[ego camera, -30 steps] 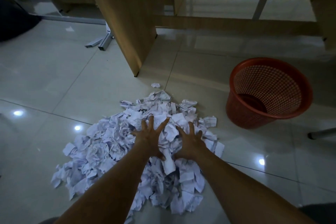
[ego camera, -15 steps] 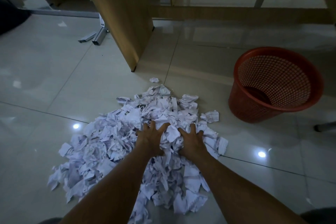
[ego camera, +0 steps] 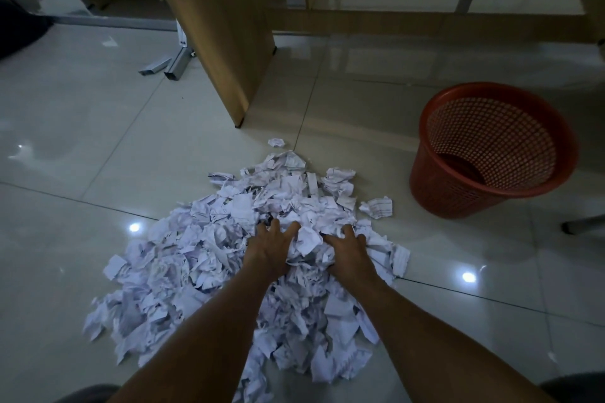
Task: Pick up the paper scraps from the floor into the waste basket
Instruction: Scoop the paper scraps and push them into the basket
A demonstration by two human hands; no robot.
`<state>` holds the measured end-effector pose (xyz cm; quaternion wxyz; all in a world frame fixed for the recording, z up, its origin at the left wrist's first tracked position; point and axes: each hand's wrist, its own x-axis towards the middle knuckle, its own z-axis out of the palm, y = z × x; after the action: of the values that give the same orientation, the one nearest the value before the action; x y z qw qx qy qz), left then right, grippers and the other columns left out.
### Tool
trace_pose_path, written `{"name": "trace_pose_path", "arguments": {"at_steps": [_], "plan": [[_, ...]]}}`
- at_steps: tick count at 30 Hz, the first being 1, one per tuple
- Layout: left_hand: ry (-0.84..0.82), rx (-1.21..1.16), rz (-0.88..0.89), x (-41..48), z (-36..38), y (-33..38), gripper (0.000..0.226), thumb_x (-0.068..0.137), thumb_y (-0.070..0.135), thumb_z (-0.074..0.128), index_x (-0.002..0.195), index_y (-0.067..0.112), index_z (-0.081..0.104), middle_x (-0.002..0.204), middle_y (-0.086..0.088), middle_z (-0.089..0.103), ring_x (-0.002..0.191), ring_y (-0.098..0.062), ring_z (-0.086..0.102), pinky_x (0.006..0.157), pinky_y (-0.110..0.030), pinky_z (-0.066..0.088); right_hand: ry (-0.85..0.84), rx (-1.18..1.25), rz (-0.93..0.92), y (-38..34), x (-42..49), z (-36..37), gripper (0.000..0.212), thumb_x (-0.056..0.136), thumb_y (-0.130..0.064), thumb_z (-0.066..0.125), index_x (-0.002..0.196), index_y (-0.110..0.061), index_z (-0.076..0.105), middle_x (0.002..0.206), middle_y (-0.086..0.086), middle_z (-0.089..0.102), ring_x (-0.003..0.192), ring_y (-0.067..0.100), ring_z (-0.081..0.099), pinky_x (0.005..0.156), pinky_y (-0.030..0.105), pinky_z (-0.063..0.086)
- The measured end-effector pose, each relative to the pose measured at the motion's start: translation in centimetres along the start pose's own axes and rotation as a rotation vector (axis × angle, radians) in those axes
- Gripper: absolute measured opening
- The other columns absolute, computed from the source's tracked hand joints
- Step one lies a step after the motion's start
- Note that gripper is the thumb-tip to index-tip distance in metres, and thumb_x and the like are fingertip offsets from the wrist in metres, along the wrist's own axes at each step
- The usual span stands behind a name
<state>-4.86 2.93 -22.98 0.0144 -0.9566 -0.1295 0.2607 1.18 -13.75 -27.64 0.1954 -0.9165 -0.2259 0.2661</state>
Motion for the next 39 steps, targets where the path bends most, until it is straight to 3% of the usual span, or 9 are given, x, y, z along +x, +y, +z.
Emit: {"name": "trace_pose_path", "arguments": {"at_steps": [4, 8, 15, 21, 27, 33, 39], "plan": [[0.038, -0.027, 0.009, -0.2, 0.1, -0.2, 0.078, 0.084, 0.027, 0.067, 0.141, 0.031, 0.014, 0.136, -0.013, 0.035, 0.121, -0.038, 0.04, 0.085, -0.046, 0.051, 0.026, 0.055, -0.012, -0.2, -0.2, -0.4, 0.054, 0.091, -0.011, 0.058, 0.134, -0.043, 0.051, 0.134, 0.007, 0.037, 0.121, 0.039, 0.038, 0.101, 0.039, 0.04], [0.1, -0.089, 0.027, -0.6, -0.3, -0.8, 0.071, 0.087, 0.014, 0.057, 0.14, 0.032, 0.014, 0.135, -0.014, 0.038, 0.119, -0.038, 0.042, 0.086, -0.048, 0.052, 0.037, 0.05, 0.006, -0.3, -0.4, -1.6, 0.063, 0.089, -0.001, 0.056, 0.137, -0.04, 0.048, 0.134, 0.006, 0.036, 0.123, 0.035, 0.037, 0.099, 0.037, 0.042], [0.16, -0.19, -0.001, -1.4, -4.7, -2.1, 0.069, 0.082, 0.015, 0.062, 0.136, 0.031, 0.022, 0.136, -0.01, 0.039, 0.118, -0.037, 0.045, 0.092, -0.047, 0.047, 0.213, 0.153, -0.015, -0.9, -1.2, -4.6, 0.041, 0.076, -0.019, 0.073, 0.114, -0.032, 0.067, 0.124, 0.009, 0.05, 0.112, 0.035, 0.053, 0.097, 0.037, 0.046], [0.249, -0.194, -0.044, -3.2, -8.8, -2.3, 0.063, 0.083, 0.014, 0.061, 0.133, 0.031, 0.027, 0.124, -0.008, 0.042, 0.109, -0.034, 0.048, 0.083, -0.045, 0.048, 0.271, 0.169, -0.05, -3.0, -3.1, -9.7, 0.037, 0.076, -0.02, 0.069, 0.112, -0.027, 0.067, 0.126, 0.007, 0.051, 0.112, 0.033, 0.052, 0.091, 0.029, 0.042], [0.338, -0.224, -0.066, -4.7, -12.0, -2.9, 0.059, 0.08, 0.019, 0.068, 0.119, 0.033, 0.026, 0.115, -0.006, 0.045, 0.101, -0.033, 0.05, 0.081, -0.045, 0.05, 0.379, 0.201, -0.134, -5.6, -4.0, -13.5, 0.029, 0.078, -0.02, 0.072, 0.107, -0.024, 0.07, 0.117, 0.009, 0.052, 0.105, 0.031, 0.055, 0.091, 0.028, 0.048], [0.41, -0.224, -0.133, -6.0, -14.2, -3.6, 0.057, 0.084, 0.016, 0.061, 0.129, 0.03, 0.028, 0.117, -0.008, 0.045, 0.103, -0.034, 0.05, 0.085, -0.046, 0.049, 0.466, 0.285, -0.211, -6.4, -4.5, -15.3, 0.021, 0.071, -0.027, 0.063, 0.09, -0.025, 0.07, 0.102, 0.008, 0.056, 0.092, 0.029, 0.057, 0.083, 0.033, 0.052], [0.421, -0.212, -0.189, -7.3, -15.6, -3.4, 0.064, 0.085, 0.021, 0.065, 0.136, 0.026, 0.027, 0.122, -0.011, 0.044, 0.109, -0.035, 0.049, 0.085, -0.043, 0.046, 0.54, 0.286, -0.321, -7.0, -5.6, -17.4, 0.018, 0.071, -0.012, 0.074, 0.088, -0.015, 0.073, 0.096, 0.011, 0.061, 0.094, 0.033, 0.06, 0.085, 0.039, 0.052]]}}
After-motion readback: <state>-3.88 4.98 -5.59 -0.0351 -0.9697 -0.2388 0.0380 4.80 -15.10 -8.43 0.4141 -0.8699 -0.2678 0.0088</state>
